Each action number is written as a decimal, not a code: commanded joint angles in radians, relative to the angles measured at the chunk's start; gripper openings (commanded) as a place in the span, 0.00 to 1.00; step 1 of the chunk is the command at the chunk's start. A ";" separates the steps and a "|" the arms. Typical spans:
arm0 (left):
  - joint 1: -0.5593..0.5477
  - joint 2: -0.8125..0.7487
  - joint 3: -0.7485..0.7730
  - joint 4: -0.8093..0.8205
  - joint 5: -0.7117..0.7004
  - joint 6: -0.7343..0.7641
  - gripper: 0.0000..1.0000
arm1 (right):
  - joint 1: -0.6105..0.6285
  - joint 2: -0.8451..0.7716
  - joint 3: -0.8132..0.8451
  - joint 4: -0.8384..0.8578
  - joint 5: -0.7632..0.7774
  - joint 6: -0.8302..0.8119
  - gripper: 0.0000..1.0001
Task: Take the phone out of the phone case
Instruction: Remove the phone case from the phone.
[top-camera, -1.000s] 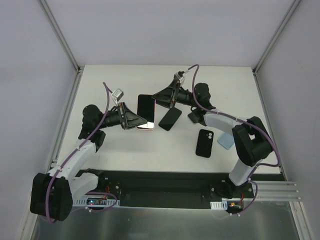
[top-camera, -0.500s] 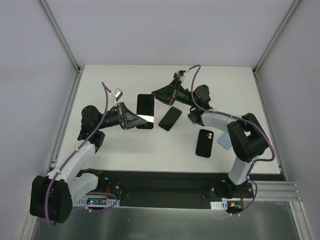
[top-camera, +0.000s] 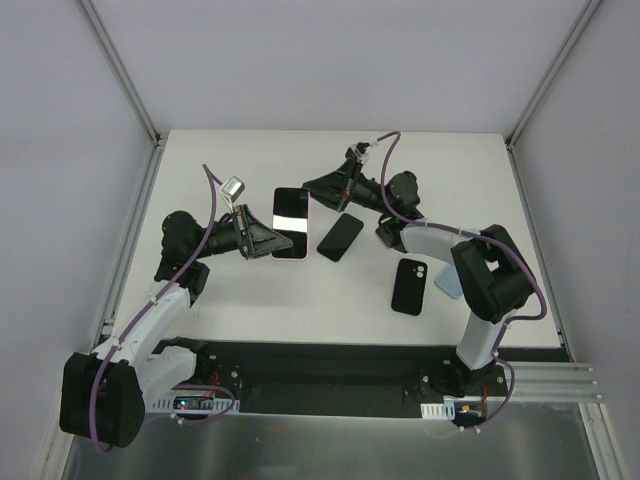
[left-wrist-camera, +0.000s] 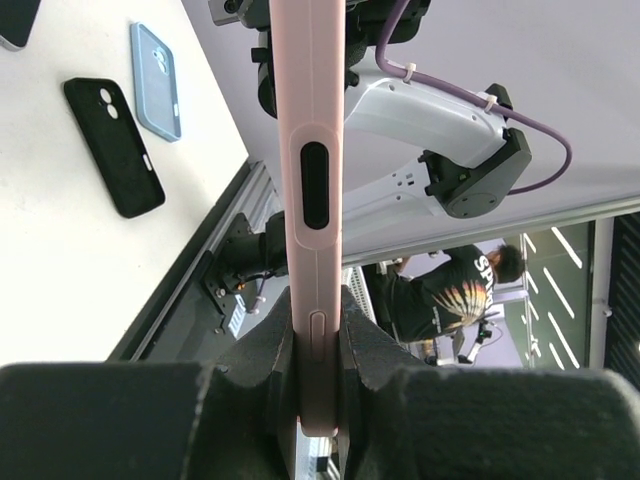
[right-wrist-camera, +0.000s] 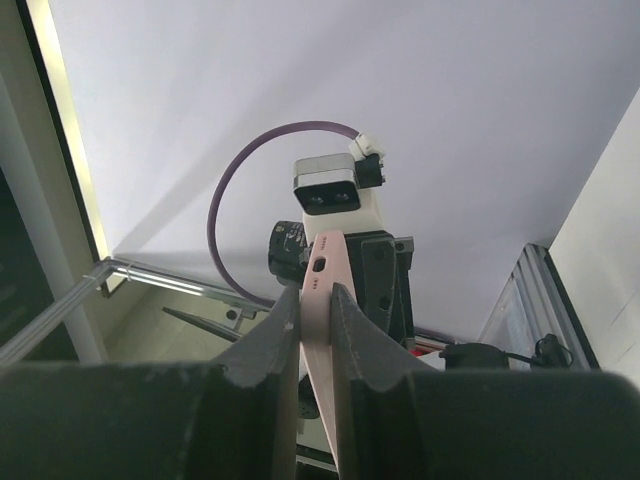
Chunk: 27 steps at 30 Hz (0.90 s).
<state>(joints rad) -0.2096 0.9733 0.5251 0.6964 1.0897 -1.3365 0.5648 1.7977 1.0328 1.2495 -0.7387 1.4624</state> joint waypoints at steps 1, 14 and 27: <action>-0.004 -0.044 0.042 0.075 0.013 0.097 0.00 | 0.023 -0.006 0.004 0.172 0.028 0.119 0.02; -0.004 -0.016 0.078 0.321 0.087 0.096 0.00 | 0.046 0.042 0.010 0.283 0.088 0.294 0.01; -0.004 -0.058 0.141 0.362 0.105 0.063 0.00 | 0.067 0.032 0.033 0.215 0.074 0.257 0.01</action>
<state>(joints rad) -0.2008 0.9779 0.5716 0.8322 1.1259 -1.2942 0.6033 1.8282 1.0733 1.3720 -0.6479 1.7702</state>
